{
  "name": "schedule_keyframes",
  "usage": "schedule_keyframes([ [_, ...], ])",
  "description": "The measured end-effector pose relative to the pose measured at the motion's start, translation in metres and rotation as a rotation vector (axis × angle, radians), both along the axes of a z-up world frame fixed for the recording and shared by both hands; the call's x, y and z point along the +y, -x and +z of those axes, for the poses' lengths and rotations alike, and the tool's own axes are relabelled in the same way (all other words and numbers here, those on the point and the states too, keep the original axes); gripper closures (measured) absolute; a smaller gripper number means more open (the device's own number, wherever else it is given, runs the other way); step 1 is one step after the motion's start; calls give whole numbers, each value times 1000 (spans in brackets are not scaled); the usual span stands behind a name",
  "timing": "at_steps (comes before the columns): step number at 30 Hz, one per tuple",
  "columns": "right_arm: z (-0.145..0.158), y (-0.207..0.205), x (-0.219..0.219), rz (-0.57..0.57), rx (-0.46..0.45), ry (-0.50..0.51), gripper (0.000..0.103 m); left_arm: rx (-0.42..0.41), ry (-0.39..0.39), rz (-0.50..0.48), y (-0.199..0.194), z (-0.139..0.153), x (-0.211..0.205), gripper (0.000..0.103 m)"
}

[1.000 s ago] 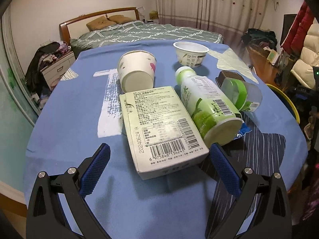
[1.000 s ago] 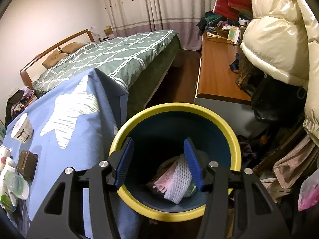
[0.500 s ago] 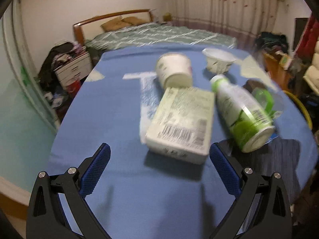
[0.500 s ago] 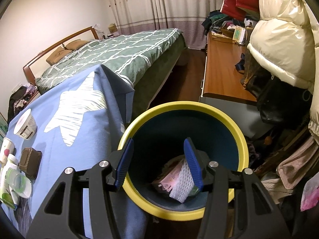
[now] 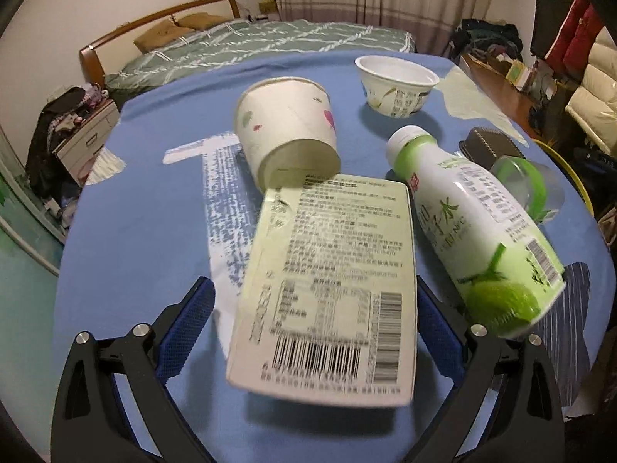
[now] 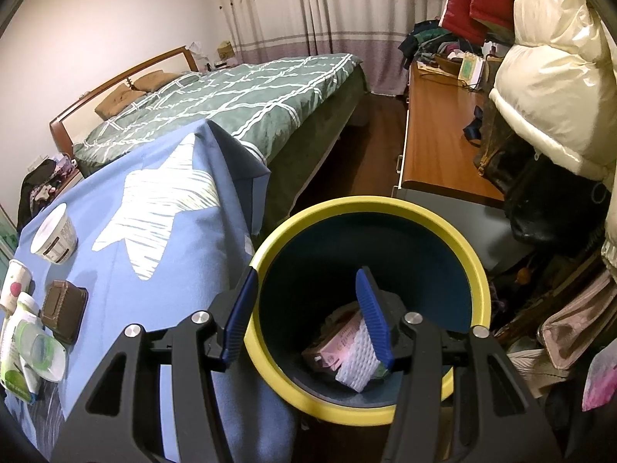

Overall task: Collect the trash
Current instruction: 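Grasp the white printed barcode box with the left gripper and lift it, then carry the white box over the bin and open the left gripper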

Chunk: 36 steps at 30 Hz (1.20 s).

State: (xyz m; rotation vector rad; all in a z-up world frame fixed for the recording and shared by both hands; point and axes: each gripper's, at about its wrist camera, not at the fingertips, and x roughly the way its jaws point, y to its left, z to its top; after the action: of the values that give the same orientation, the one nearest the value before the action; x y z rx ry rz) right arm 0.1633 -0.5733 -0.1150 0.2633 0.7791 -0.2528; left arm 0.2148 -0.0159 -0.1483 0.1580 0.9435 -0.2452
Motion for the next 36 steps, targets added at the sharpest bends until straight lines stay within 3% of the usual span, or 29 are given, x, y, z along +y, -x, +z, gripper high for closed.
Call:
schedule_keyframes([
  [6, -4, -3, 3, 15, 8, -11, 52, 21, 0, -30, -15, -3, -7, 32],
  [16, -3, 4, 3, 28, -2, -28, 52, 20, 21, -32, 23, 9, 0, 32],
  [23, 1, 23, 1, 32, -18, -21, 52, -97, 33, -50, 65, 61, -4, 32],
  [28, 4, 47, -7, 11, -34, -20, 52, -165, 52, -167, 73, 99, -45, 32],
  [36, 6, 94, -32, -60, -55, 10, 52, -169, 123, -423, 49, 124, -167, 32],
])
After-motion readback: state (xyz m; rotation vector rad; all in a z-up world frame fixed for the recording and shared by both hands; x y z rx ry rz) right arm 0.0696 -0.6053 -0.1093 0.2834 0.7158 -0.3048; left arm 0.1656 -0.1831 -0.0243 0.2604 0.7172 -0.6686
